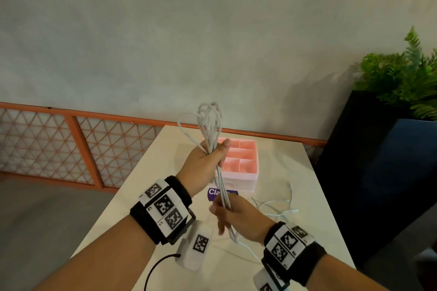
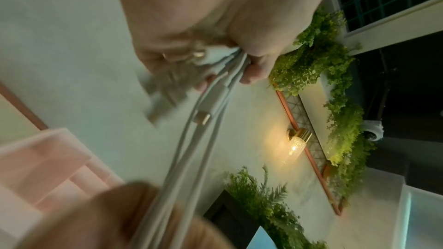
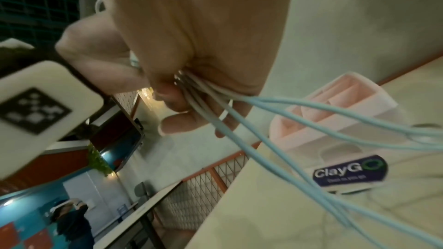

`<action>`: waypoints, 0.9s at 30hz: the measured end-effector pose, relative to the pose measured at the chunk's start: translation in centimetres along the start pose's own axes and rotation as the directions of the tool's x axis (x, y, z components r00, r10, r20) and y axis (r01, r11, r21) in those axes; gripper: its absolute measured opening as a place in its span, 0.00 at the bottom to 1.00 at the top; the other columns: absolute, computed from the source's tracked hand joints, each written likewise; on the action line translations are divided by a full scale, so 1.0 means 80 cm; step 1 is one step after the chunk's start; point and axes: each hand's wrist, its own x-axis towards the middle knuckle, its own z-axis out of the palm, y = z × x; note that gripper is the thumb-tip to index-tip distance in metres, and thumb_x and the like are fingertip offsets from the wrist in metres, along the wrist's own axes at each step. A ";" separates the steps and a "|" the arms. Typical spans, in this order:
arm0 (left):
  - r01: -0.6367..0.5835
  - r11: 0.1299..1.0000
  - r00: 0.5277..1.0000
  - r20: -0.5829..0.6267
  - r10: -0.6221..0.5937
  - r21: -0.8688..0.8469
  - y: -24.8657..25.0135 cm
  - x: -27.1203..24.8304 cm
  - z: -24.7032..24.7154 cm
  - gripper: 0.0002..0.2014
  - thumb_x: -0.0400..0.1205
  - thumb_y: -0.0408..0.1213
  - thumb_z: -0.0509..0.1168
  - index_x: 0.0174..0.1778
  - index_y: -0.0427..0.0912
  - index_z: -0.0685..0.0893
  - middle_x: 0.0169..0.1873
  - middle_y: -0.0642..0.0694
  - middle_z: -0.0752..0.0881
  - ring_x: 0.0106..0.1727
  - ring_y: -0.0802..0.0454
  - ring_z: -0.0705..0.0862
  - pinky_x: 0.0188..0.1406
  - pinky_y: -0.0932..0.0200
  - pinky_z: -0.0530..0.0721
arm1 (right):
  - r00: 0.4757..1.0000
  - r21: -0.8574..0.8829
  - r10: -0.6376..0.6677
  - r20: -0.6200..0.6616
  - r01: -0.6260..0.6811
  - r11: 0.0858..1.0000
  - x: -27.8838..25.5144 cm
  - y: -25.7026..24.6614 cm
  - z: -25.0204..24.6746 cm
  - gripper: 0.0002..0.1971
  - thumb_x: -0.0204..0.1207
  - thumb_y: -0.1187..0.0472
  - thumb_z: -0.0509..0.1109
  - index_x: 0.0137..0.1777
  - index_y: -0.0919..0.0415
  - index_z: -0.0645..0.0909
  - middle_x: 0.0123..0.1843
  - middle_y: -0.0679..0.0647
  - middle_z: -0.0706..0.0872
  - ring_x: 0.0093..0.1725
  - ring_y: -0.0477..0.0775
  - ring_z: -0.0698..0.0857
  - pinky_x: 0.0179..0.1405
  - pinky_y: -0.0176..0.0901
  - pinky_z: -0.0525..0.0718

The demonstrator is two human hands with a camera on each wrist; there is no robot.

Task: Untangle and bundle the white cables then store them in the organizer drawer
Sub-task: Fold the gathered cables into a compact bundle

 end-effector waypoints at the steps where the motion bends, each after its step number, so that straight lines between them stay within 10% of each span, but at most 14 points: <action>1: 0.001 0.999 1.000 -0.013 -0.002 -0.038 -0.001 0.003 -0.004 0.25 0.82 0.50 0.60 0.20 0.45 0.68 0.24 0.48 0.78 0.22 0.60 0.74 0.24 0.67 0.73 | 1.000 -0.032 0.014 0.011 -0.014 0.999 -0.002 0.009 0.003 0.10 0.79 0.54 0.64 0.42 0.60 0.74 0.29 0.54 0.77 0.24 0.44 0.78 0.30 0.37 0.79; 4: 0.079 0.953 0.996 -0.020 -0.088 -0.293 -0.002 0.011 -0.017 0.23 0.82 0.50 0.59 0.23 0.44 0.69 0.24 0.48 0.84 0.30 0.52 0.86 0.20 0.58 0.78 | 0.998 -0.189 0.052 0.024 -0.047 0.981 -0.009 0.050 0.002 0.11 0.79 0.51 0.63 0.38 0.54 0.73 0.28 0.49 0.75 0.26 0.45 0.76 0.34 0.42 0.81; 14: 0.129 0.926 0.939 -0.256 -0.229 -0.356 -0.027 0.022 -0.058 0.22 0.77 0.57 0.65 0.25 0.49 0.66 0.13 0.54 0.63 0.17 0.56 0.62 0.22 0.60 0.71 | 0.981 -0.352 0.167 -0.096 -0.190 0.916 -0.042 0.099 -0.075 0.12 0.69 0.39 0.65 0.32 0.43 0.71 0.30 0.45 0.76 0.33 0.46 0.76 0.38 0.43 0.76; 21: 0.110 0.986 0.958 -0.277 -0.071 0.128 -0.068 0.034 -0.060 0.18 0.81 0.57 0.58 0.34 0.47 0.69 0.22 0.51 0.71 0.24 0.48 0.70 0.31 0.53 0.72 | 0.996 -0.622 -0.057 -0.074 -0.002 0.783 -0.047 0.008 -0.114 0.26 0.74 0.36 0.58 0.38 0.61 0.75 0.25 0.47 0.70 0.25 0.45 0.68 0.27 0.37 0.65; 27: 0.102 0.880 0.995 -0.059 -0.084 0.464 -0.083 0.020 -0.031 0.25 0.80 0.61 0.53 0.51 0.40 0.74 0.34 0.47 0.79 0.36 0.45 0.78 0.35 0.54 0.75 | 0.970 -0.541 -0.240 -0.019 0.192 0.819 -0.036 -0.086 -0.103 0.06 0.76 0.51 0.69 0.40 0.50 0.79 0.29 0.38 0.78 0.28 0.43 0.73 0.29 0.29 0.68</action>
